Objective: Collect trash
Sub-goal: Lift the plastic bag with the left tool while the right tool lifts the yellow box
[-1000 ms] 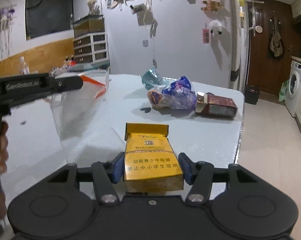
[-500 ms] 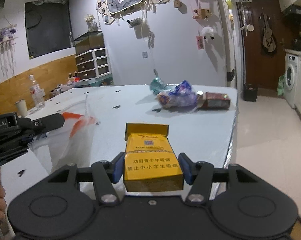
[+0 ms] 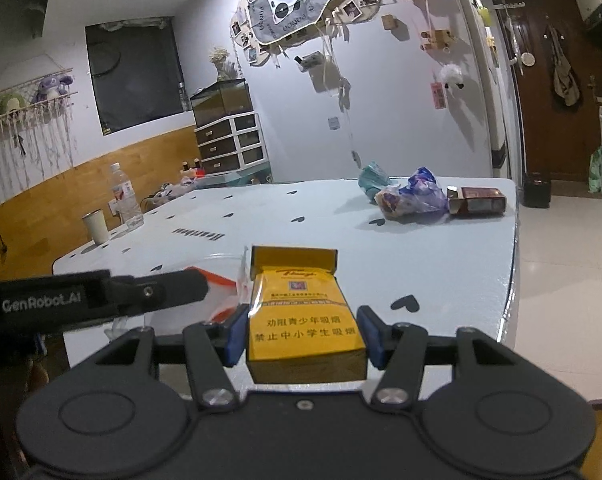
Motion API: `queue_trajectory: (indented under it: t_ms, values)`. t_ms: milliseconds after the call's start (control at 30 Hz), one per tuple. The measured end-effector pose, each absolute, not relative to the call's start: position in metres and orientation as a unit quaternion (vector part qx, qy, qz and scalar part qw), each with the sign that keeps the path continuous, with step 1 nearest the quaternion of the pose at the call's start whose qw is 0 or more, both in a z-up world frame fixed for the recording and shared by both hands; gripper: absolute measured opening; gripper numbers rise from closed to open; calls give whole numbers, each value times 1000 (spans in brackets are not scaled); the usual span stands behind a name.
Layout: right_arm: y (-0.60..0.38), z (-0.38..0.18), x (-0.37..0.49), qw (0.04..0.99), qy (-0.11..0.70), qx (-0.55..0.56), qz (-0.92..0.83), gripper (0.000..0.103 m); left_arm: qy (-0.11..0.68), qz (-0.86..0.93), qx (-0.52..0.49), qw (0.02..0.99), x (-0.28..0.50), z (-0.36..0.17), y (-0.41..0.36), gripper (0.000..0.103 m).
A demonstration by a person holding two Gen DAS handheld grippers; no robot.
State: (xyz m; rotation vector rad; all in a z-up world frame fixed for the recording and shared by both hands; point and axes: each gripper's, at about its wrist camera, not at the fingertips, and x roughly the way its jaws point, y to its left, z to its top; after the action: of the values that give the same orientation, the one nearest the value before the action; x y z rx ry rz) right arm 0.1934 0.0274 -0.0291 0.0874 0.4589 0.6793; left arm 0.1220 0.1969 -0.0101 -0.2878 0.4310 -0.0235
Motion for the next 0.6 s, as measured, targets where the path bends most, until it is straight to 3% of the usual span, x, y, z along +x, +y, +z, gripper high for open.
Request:
queue_trajectory:
  t_ms: [367, 600]
  values:
    - [12, -42, 181, 910, 235, 45, 340, 58, 344, -40, 153, 926, 138, 5, 150, 35]
    - [1, -55, 176, 907, 248, 43, 338, 58, 380, -26, 217, 899, 127, -6, 131, 36]
